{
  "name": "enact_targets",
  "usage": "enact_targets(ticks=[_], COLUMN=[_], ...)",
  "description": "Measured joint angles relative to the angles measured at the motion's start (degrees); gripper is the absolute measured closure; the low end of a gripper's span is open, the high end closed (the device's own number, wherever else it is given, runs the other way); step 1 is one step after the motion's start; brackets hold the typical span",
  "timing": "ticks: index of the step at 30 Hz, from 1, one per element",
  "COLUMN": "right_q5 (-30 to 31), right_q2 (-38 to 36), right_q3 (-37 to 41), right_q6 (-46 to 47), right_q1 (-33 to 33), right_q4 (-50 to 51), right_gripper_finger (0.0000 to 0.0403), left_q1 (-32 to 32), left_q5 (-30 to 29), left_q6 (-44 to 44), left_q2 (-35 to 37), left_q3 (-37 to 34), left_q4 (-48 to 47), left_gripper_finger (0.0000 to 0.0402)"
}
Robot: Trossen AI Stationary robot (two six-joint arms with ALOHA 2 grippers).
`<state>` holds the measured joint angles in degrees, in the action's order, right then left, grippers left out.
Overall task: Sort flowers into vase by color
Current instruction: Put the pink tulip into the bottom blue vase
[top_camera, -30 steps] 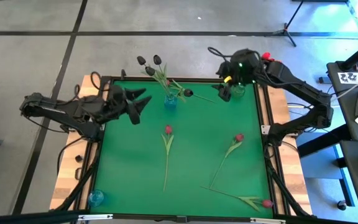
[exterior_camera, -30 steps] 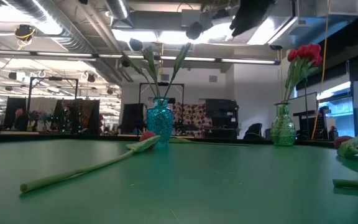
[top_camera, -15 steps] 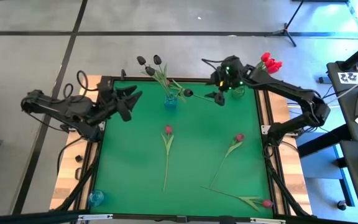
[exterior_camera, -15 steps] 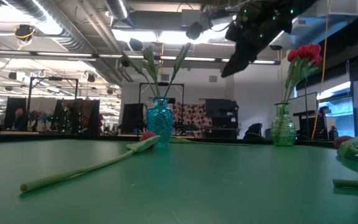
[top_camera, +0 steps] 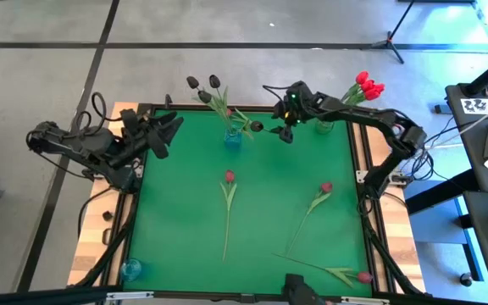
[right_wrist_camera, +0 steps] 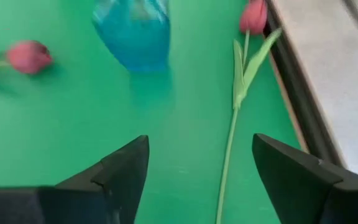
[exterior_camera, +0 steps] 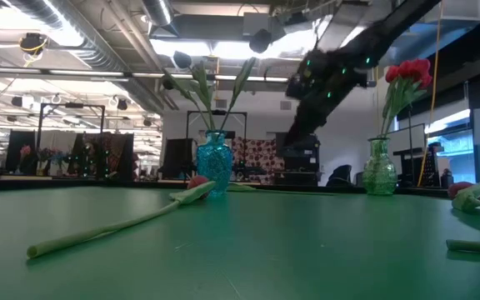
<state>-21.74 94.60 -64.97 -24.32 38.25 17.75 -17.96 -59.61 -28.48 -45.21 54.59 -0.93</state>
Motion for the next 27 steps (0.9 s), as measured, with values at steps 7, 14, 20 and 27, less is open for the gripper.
enact_targets(ticks=[7,14,20,27], right_q5=[3.1,13.7,16.4,17.4], right_q2=[10.1,16.8,17.8,17.8], right_q3=[0.0,-0.1,-0.3,-0.4], right_q6=[-0.3,4.5,7.0,8.9], right_q1=[0.3,0.4,0.3,0.3], right_q4=[-4.6,-5.8,-4.1,2.4], right_gripper_finger=[0.0188,0.0260,0.0319,0.0396], left_q1=[-0.4,-0.5,-0.2,-0.2], left_q5=[0.0,-0.9,-1.4,-1.4], left_q6=[-4.1,-8.1,-8.9,-8.6], left_q2=[-0.4,-1.3,-1.6,-1.6], left_q3=[0.0,-0.1,-0.1,-0.1], left_q4=[-1.5,-3.9,-4.8,-5.5], left_gripper_finger=[0.0140,0.0140,0.0140,0.0140])
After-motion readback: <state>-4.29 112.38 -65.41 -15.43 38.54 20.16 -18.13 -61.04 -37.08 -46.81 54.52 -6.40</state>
